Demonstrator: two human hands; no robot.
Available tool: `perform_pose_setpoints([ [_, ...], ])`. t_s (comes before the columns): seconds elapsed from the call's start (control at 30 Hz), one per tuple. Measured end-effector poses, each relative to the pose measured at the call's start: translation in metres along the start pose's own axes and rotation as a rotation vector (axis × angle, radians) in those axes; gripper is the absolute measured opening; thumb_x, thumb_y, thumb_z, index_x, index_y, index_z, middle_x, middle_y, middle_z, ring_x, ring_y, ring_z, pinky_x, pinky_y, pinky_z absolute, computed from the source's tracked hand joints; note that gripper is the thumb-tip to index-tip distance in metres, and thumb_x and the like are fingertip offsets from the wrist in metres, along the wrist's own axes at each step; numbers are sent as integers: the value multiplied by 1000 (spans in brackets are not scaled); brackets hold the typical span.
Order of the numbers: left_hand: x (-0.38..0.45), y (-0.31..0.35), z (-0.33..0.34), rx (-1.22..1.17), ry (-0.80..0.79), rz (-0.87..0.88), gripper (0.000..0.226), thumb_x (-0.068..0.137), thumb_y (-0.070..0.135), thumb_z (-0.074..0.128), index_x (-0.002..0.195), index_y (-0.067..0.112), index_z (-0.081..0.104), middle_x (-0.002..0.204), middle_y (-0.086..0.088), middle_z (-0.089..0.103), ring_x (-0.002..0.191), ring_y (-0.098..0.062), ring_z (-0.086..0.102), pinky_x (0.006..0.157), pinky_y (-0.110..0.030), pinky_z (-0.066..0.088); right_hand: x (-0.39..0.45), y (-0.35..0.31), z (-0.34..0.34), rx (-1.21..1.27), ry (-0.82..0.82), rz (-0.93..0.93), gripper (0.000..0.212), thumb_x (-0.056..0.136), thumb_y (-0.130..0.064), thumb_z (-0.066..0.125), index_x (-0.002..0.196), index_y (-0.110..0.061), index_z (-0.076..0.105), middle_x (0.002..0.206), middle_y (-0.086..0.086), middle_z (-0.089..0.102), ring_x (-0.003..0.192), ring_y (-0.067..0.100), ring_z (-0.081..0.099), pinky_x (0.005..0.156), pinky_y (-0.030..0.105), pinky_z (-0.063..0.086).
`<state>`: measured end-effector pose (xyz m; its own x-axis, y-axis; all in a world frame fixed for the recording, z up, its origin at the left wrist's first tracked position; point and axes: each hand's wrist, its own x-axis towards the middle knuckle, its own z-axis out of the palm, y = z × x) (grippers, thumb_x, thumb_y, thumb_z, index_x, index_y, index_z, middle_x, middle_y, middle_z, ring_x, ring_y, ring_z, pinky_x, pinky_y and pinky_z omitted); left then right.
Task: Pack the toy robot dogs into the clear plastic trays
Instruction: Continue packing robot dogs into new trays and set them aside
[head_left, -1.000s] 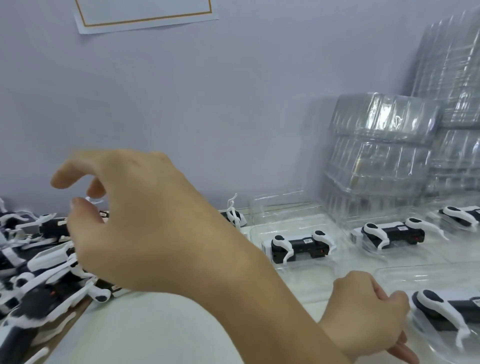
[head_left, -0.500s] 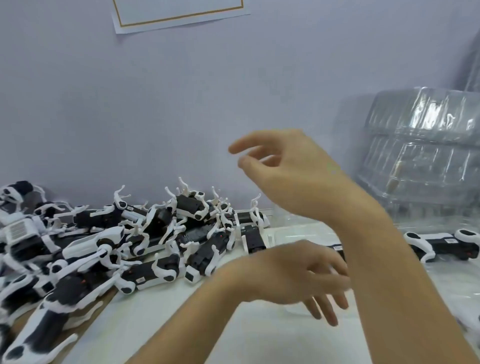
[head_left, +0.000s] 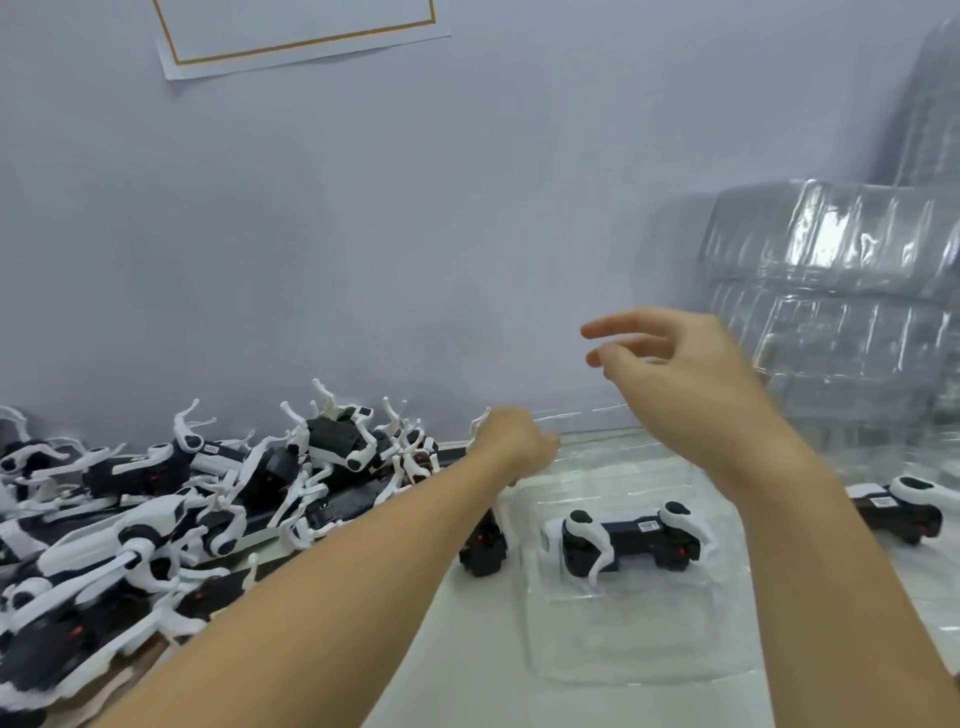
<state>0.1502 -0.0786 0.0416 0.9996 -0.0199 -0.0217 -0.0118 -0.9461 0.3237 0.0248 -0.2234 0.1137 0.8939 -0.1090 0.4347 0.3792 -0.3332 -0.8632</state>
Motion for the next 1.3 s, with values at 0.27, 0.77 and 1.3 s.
perform_pose_setpoints([
  [0.27,10,14,1,-247,107,-95,25,93,27,56,76,8,55,66,-6,63,45,-19,62,45,-22,50,4,14,-4,61,97,53,27,90,-15,53,94,-35,71,90,-14,71,74,1,66,51,10,47],
  [0.77,-136,-81,-99,-350,773,135,34,90,50,62,104,19,57,82,7,63,71,-8,64,65,-28,54,-7,-12,13,-17,-22,94,64,88,-58,59,144,-40,34,136,-8,49,110,13,56,94,38,42],
  [1.3,-205,-164,-150,-311,667,-8,31,92,51,56,78,24,65,76,10,68,72,-8,64,60,-22,41,-37,-47,65,-481,-862,261,42,89,-45,57,125,-48,36,105,-11,62,68,14,74,77,28,57],
])
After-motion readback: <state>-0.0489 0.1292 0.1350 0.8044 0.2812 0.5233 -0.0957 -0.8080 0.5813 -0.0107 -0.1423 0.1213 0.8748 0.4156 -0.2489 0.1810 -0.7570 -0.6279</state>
